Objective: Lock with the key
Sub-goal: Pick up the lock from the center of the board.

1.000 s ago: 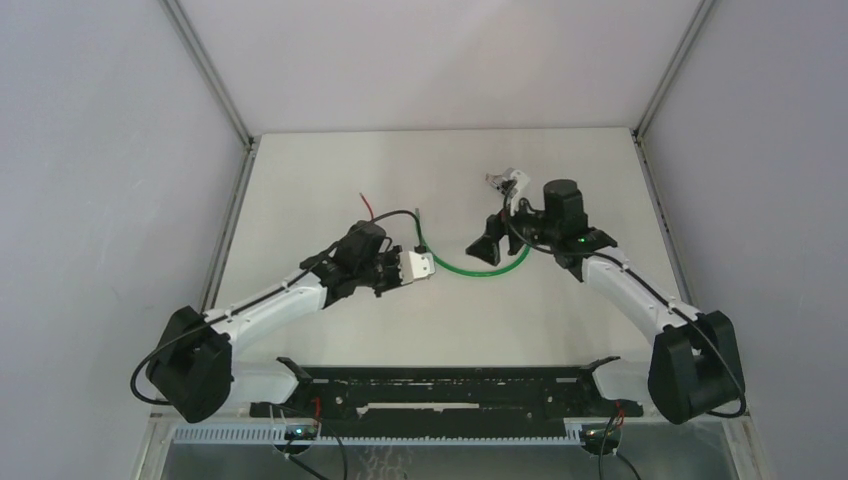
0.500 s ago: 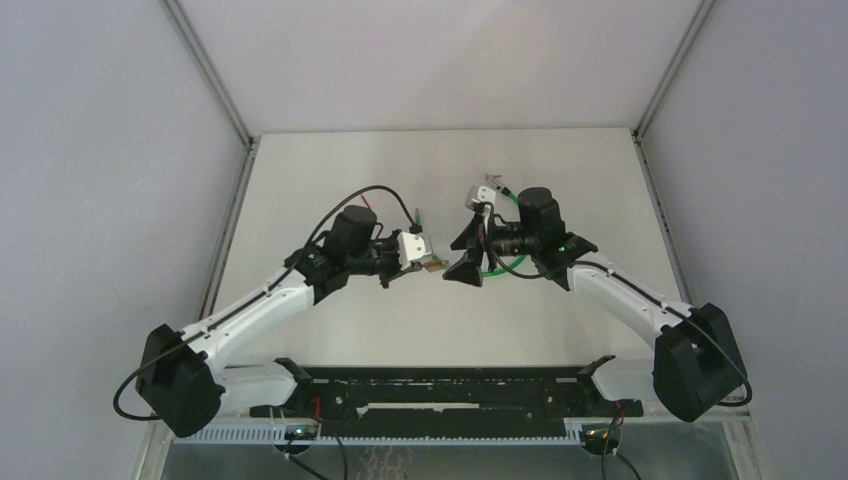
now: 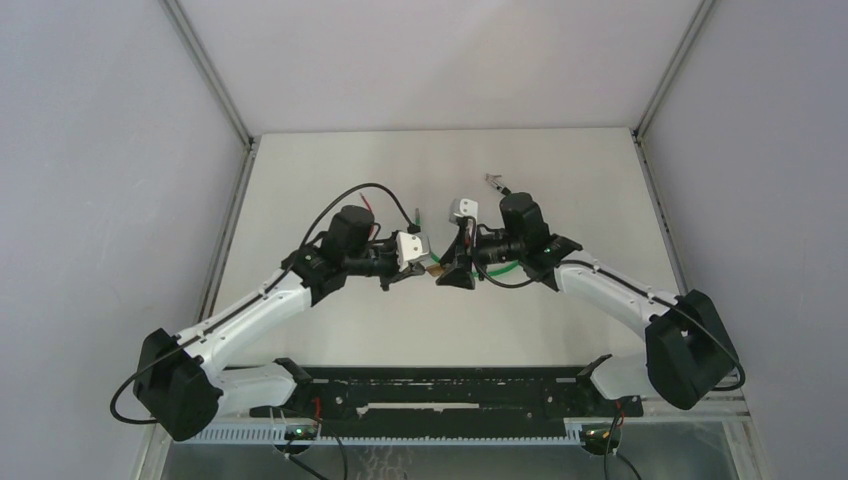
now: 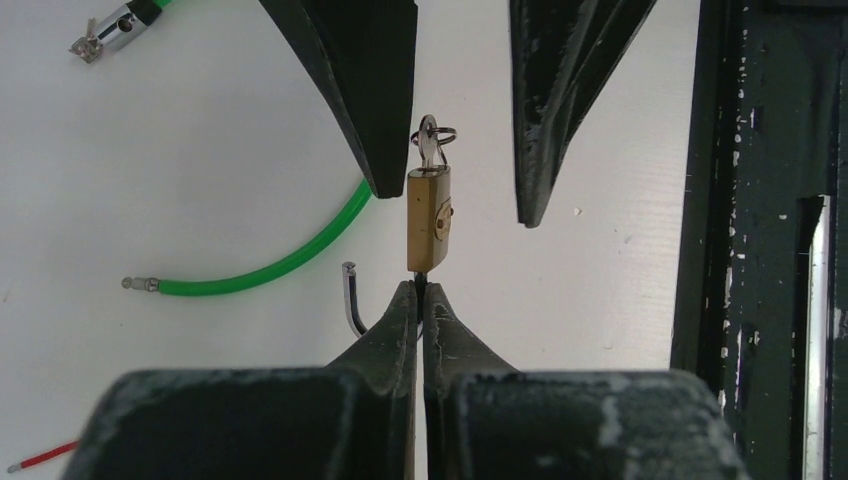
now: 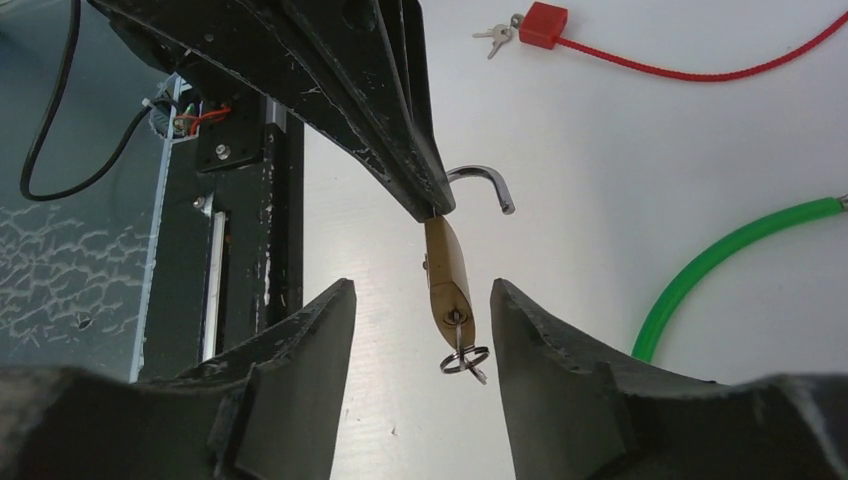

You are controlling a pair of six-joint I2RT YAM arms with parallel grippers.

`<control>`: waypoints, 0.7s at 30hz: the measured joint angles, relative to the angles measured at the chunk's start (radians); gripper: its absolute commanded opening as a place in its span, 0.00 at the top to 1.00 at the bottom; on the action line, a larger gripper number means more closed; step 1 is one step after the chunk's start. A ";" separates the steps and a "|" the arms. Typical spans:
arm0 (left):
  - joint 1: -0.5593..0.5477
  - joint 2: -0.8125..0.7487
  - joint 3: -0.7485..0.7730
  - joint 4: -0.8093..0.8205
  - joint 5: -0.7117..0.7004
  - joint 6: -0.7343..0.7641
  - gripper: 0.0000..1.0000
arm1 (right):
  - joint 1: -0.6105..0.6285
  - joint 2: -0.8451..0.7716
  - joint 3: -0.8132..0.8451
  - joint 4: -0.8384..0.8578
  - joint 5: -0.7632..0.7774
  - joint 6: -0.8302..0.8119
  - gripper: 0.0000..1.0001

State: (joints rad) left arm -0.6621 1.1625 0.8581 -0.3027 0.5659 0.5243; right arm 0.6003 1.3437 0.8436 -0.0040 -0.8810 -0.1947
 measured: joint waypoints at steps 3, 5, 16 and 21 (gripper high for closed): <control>0.000 0.000 0.000 0.000 0.009 -0.002 1.00 | 0.005 0.009 0.006 -0.010 0.000 -0.012 0.49; 0.000 0.000 0.000 0.000 0.014 -0.002 1.00 | 0.010 0.016 0.017 -0.016 0.000 -0.022 0.54; 0.000 0.000 0.000 -0.007 0.018 -0.002 1.00 | 0.029 0.060 0.059 -0.062 0.000 -0.066 0.63; 0.000 0.000 0.000 -0.007 0.018 -0.002 1.00 | 0.029 0.061 0.059 -0.076 0.000 -0.077 0.61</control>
State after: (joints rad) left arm -0.6621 1.1625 0.8581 -0.3096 0.5842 0.5220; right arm 0.6292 1.4048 0.9028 -0.0803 -0.8810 -0.2718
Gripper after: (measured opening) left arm 0.012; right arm 0.383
